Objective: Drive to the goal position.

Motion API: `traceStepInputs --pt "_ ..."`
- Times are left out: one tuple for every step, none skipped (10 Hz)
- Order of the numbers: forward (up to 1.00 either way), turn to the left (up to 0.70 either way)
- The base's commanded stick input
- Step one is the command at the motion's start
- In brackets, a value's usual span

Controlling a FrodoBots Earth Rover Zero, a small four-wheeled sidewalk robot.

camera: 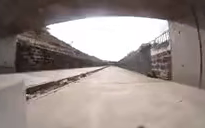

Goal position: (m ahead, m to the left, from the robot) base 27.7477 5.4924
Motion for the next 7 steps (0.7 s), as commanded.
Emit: traceStepInputs --pt "1.0 0.0" --pt "1.0 0.0" --pt "1.0 0.0" --pt "1.0 0.0" --pt "1.0 0.0" --pt "1.0 0.0" --pt "1.0 0.0"
